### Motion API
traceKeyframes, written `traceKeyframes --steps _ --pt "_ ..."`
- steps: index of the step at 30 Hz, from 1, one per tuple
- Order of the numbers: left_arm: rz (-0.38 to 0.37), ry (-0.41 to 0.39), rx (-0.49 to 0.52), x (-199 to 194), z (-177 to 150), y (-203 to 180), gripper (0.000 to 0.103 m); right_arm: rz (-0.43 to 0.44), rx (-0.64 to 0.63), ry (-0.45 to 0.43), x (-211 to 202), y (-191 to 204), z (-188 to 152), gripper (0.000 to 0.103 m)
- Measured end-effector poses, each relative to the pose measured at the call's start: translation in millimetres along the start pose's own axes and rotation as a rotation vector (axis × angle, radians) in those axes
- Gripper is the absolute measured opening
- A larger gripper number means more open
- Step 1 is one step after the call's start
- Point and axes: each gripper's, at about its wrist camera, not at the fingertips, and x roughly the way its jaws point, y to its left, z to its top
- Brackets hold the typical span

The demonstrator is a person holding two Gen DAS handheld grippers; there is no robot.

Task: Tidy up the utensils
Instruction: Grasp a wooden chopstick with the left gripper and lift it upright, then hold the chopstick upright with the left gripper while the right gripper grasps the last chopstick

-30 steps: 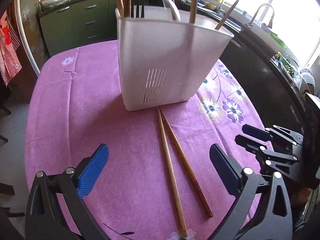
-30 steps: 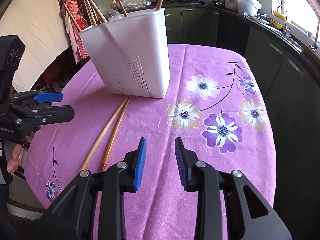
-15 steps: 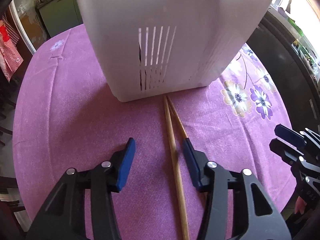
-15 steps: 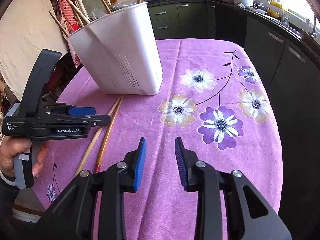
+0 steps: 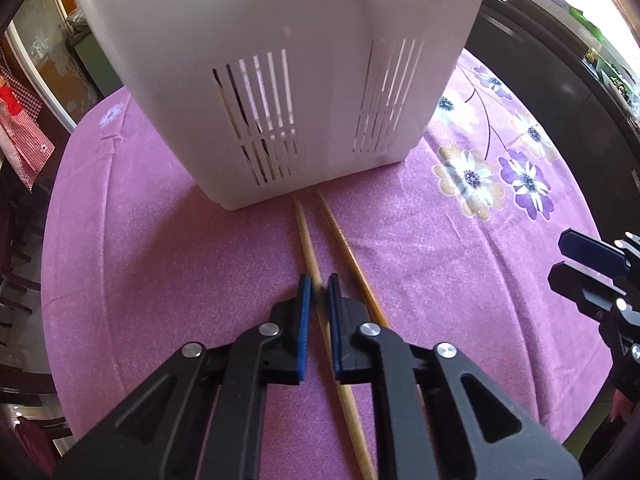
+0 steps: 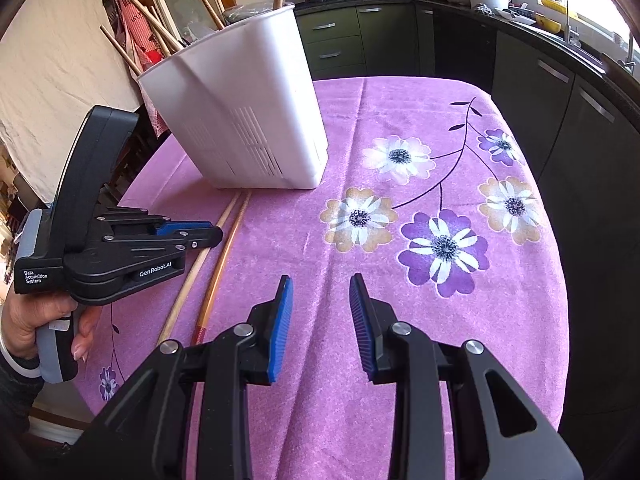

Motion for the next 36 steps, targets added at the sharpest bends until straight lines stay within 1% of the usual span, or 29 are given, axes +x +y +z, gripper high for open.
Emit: traceKeyframes --steps 4,5,10,13,16,18,21,23,28,31,34,36 --pt "-0.028 0.004 -0.008 -2 -2 5 0.007 0.002 0.004 -0.003 -3 -1 0 0.03" --pt "-0.034 0.002 -0.005 -6 -7 10 0.007 0.002 0.004 -0.004 -4 -1 0 0.03" --pt "-0.058 -0.044 -0.001 -28 -17 16 0.007 -0.001 0.001 -0.015 -10 1 2 0.03" --pt "-0.085 -0.097 -0.002 -55 -25 22 0.007 -0.003 -0.002 -0.017 -14 2 3 0.03" --pt "-0.108 -0.18 -0.007 -91 -38 32 0.007 -0.001 -0.011 -0.015 -16 6 5 0.03" --pt "-0.116 -0.23 -0.017 -113 -39 41 0.006 0.004 -0.018 -0.008 -16 9 7 0.03" --pt "-0.118 -0.306 -0.033 -146 -52 54 0.006 0.012 -0.036 0.012 -11 18 12 0.033" --pt "-0.127 -0.349 -0.051 -162 -59 66 0.006 0.015 -0.06 0.033 -5 27 15 0.033" --pt "-0.099 -0.427 -0.057 -190 -82 85 0.006 0.039 -0.094 0.09 15 49 24 0.034" --pt "-0.091 -0.452 -0.053 -198 -93 90 0.006 0.047 -0.118 0.121 31 68 31 0.034" --pt "-0.075 -0.472 -0.044 -206 -102 93 0.006 0.03 -0.147 0.144 50 87 39 0.034" --pt "-0.076 -0.479 -0.036 -210 -106 95 0.006 0.0 -0.171 0.165 65 100 43 0.034"
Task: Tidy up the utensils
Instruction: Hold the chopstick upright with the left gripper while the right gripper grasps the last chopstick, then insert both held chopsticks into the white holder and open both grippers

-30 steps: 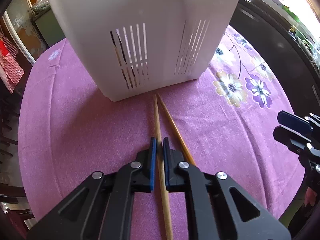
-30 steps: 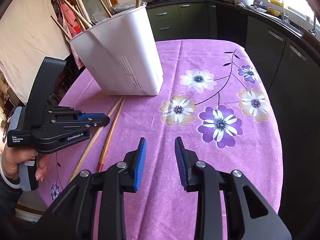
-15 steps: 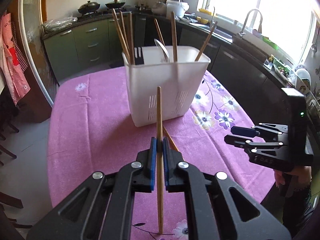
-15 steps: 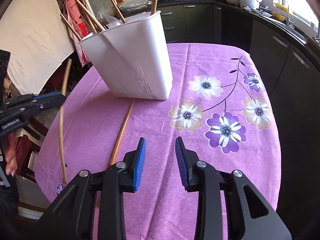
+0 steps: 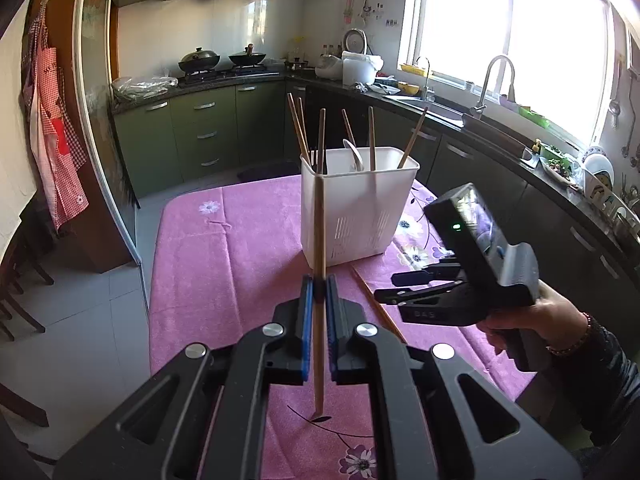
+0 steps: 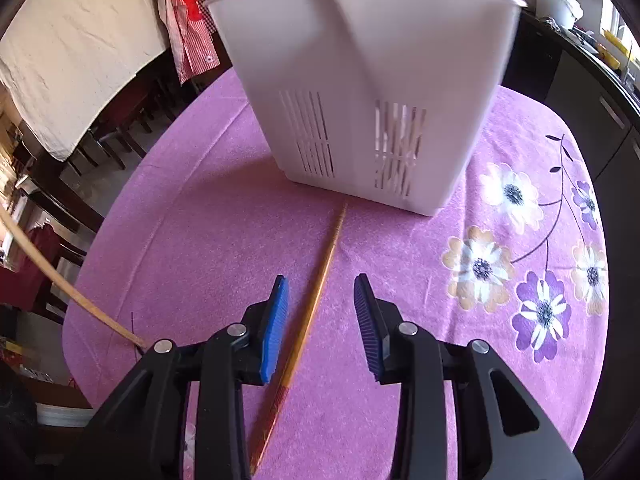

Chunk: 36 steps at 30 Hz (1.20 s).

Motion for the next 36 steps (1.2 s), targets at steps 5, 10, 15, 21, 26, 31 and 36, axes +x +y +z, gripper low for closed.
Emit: traceKeyframes --steps 5,10,15,21,26,31,36 --pt "-0.006 -0.008 0.013 -7 -4 2 0.006 -0.067 -0.013 0.059 30 16 13 0.034" --pt "-0.017 -0.011 0.023 -8 -5 2 0.006 -0.088 0.011 0.087 43 19 18 0.029" --pt "-0.019 -0.014 0.025 -8 -6 1 0.006 -0.121 -0.007 0.081 46 23 21 0.008" --pt "-0.018 -0.01 0.025 -8 -5 3 0.006 -0.078 0.008 0.0 17 16 15 0.007" --pt "-0.021 -0.008 0.029 -7 -4 1 0.006 -0.01 0.031 -0.18 -56 10 1 0.007" --pt "-0.027 -0.013 0.031 -9 -5 0 0.006 0.004 0.04 -0.319 -120 3 -31 0.007" --pt "-0.028 -0.024 0.037 -11 -1 -2 0.006 0.012 0.046 -0.364 -151 -5 -60 0.007"
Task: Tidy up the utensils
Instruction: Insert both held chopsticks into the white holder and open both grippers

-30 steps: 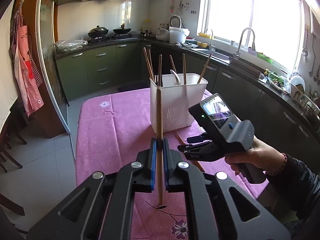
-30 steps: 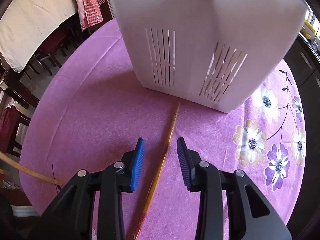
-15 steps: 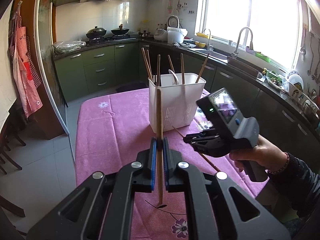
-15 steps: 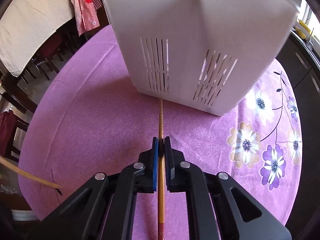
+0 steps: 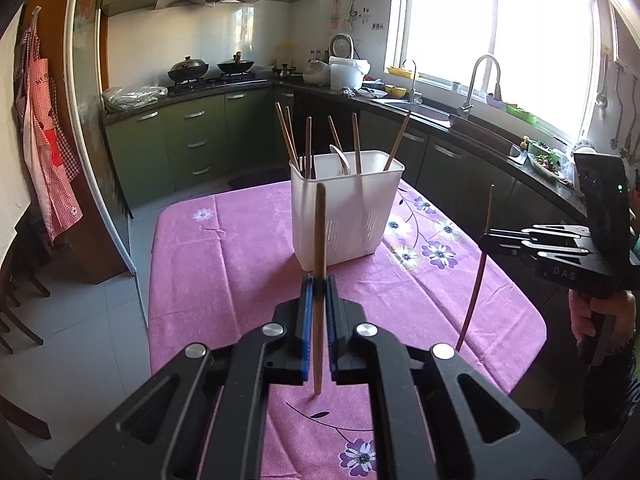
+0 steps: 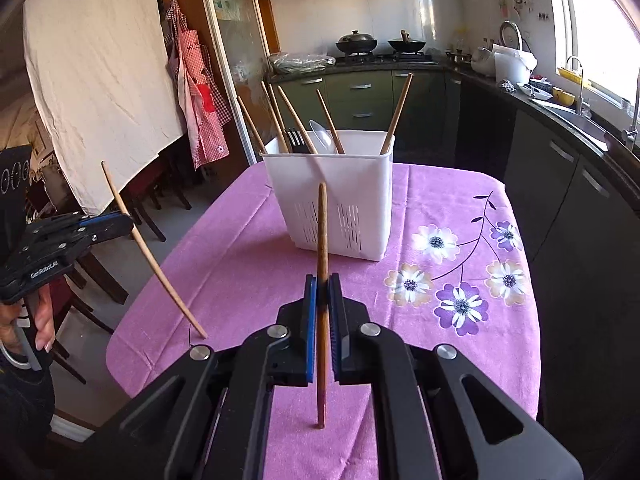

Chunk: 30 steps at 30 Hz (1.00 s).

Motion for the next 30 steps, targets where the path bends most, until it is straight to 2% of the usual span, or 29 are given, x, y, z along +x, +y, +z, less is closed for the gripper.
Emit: traceKeyframes --steps 7,10,16,20,24,30 --pt "-0.033 -0.011 -0.007 -3 23 0 0.006 0.013 0.004 -0.026 -20 -3 -5 0.007" --pt "-0.052 -0.022 -0.005 -5 48 1 0.006 0.017 0.005 -0.034 -23 -4 -4 0.007" --pt "-0.06 -0.098 0.015 -10 115 -5 0.006 0.023 0.011 -0.039 -23 -6 -5 0.007" --pt "-0.044 -0.179 0.013 -10 157 -10 0.006 0.029 0.019 -0.038 -23 -9 -6 0.007" --pt "-0.007 -0.226 0.024 1 184 -17 0.006 0.034 0.023 -0.04 -26 -11 -9 0.007" --pt "0.03 -0.186 0.03 42 193 -20 0.006 0.044 0.026 -0.042 -30 -12 -11 0.007"
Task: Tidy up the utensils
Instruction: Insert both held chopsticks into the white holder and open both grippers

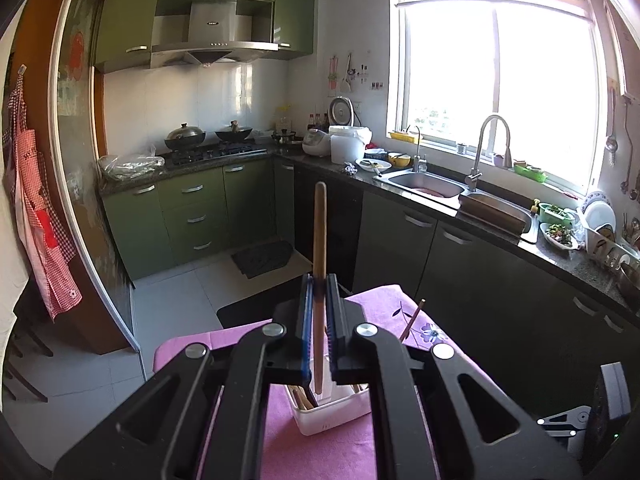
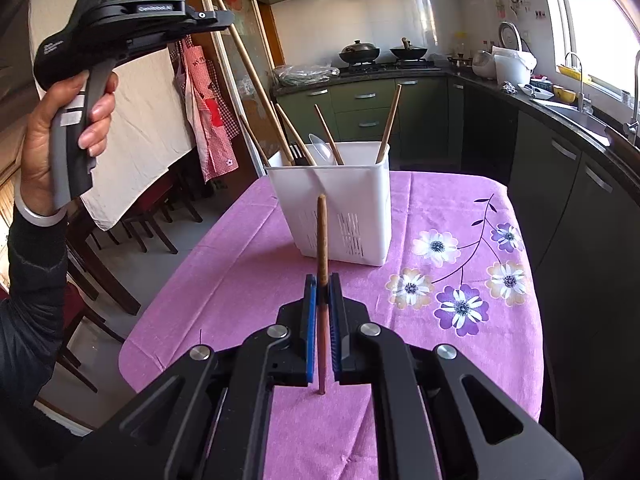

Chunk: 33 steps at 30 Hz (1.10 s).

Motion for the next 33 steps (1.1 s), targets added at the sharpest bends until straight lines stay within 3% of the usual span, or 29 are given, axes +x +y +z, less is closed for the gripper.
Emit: traceKeyframes --steps 5,7,9,10,11,15,17,20,26,33 --pt "-0.02 0.107 -0.006 36 -28 0 0.007 0.002 -0.001 -0.016 -6 -1 4 0.007" --pt "-0.021 0.14 -0.009 46 -40 2 0.011 0.003 -0.008 -0.026 -11 0 10 0.007" --pt "-0.022 0.159 -0.014 50 -50 4 0.031 0.007 -0.014 -0.04 -16 2 16 0.007" --pt "-0.015 0.153 -0.021 49 -55 7 0.05 0.009 -0.019 -0.048 -19 3 21 0.007" --pt "-0.009 0.138 -0.035 45 -58 10 0.06 0.012 -0.024 -0.059 -22 5 26 0.007" --pt "-0.007 0.071 -0.06 14 -63 18 0.072 0.019 -0.04 -0.123 -39 10 57 0.007" --pt "0.024 0.021 -0.059 -11 -70 19 0.091 0.017 -0.041 -0.168 -47 9 75 0.007" --pt "0.094 -0.043 -0.03 -47 -88 12 0.096 0.024 -0.034 -0.248 -59 9 109 0.007" --pt "0.197 -0.096 0.01 -100 -133 1 0.096 -0.024 -0.023 -0.358 -52 8 176 0.007" --pt "0.25 -0.104 -0.026 -127 -169 5 0.096 -0.107 -0.009 -0.268 14 -2 194 0.007"
